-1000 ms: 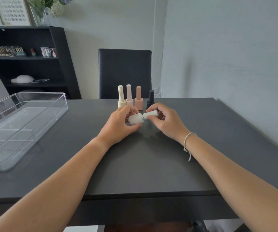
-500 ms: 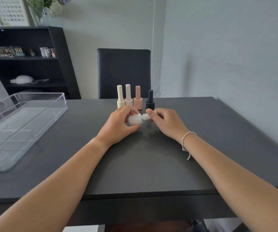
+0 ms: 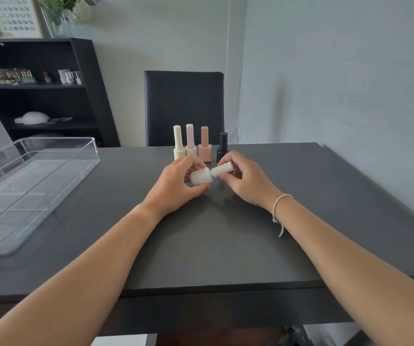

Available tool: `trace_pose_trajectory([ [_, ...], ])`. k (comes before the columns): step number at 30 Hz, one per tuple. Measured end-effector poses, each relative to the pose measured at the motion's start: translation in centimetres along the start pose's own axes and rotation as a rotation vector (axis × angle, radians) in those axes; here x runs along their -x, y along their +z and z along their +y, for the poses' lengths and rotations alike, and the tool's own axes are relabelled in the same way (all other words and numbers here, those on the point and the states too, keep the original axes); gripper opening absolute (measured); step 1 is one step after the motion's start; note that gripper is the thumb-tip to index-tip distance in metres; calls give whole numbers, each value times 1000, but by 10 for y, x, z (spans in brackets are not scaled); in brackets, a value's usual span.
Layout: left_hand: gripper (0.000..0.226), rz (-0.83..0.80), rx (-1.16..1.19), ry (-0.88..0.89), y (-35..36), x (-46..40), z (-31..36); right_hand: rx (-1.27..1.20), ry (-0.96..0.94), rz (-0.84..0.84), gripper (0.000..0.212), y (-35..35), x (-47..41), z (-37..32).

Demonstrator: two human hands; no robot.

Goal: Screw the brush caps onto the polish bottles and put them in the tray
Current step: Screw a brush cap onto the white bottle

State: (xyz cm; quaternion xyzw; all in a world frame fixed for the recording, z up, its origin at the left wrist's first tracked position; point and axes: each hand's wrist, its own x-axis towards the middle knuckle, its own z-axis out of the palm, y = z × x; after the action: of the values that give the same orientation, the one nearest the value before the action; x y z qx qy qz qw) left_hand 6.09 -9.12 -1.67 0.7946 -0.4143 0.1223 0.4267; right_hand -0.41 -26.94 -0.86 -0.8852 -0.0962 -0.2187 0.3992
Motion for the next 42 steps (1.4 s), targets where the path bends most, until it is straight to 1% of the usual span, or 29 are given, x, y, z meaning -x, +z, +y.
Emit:
trace_pose_trajectory([
  [5, 31, 0, 41, -14, 0, 0, 1, -20, 24, 43, 7, -1, -1, 4],
  [8, 30, -13, 55, -31, 0, 0, 1, -32, 18, 51, 4, -1, -2, 3],
  [10, 30, -13, 73, -50, 0, 0, 1, -43, 18, 36, 7, -1, -2, 2],
  [14, 28, -1, 103, -75, -2, 0, 3, -83, 7, 26, 20, -3, -1, 1],
  [16, 28, 1, 104, -78, -2, 0, 3, -72, 3, 23, 21, -4, 0, 1],
  [19, 29, -6, 99, -79, -1, 1, 3, -31, 23, 14, 16, -4, 0, 1],
  [22, 30, -22, 89, -65, -1, 1, 3, -15, 31, 19, 2, -5, 1, 1],
  [23, 31, -27, 89, -61, -1, 1, 2, 2, 39, 31, 9, -6, 1, 1],
  [26, 32, -40, 80, -47, -1, 1, 2, 86, 76, 43, 42, -6, 1, 0],
  [28, 32, -39, 71, -37, 0, 1, 2, 102, 107, 39, 59, -5, 0, -2],
  [29, 32, -34, 70, -36, 0, 1, 2, 95, 126, 38, 66, -6, 0, -4],
  [30, 32, -27, 72, -36, 0, 1, 2, 83, 134, 39, 67, -6, 1, -4],
  [31, 32, -21, 75, -38, 0, 1, 2, 66, 128, 43, 61, -7, 1, -4],
  [34, 32, -16, 64, -42, -1, 0, 1, 53, 55, 46, 19, -9, 3, -3],
  [35, 32, -16, 57, -40, -1, 0, 1, 62, 32, 38, 10, -8, 2, -2],
  [37, 31, -14, 52, -34, -1, 0, 0, 73, 23, 40, 4, -7, 2, 0],
  [38, 31, -15, 53, -32, -1, 0, 0, 77, 33, 53, 8, -7, 2, 0],
  [42, 32, -31, 36, -26, -1, 0, 0, 129, 125, 64, 54, -7, 0, -2],
])
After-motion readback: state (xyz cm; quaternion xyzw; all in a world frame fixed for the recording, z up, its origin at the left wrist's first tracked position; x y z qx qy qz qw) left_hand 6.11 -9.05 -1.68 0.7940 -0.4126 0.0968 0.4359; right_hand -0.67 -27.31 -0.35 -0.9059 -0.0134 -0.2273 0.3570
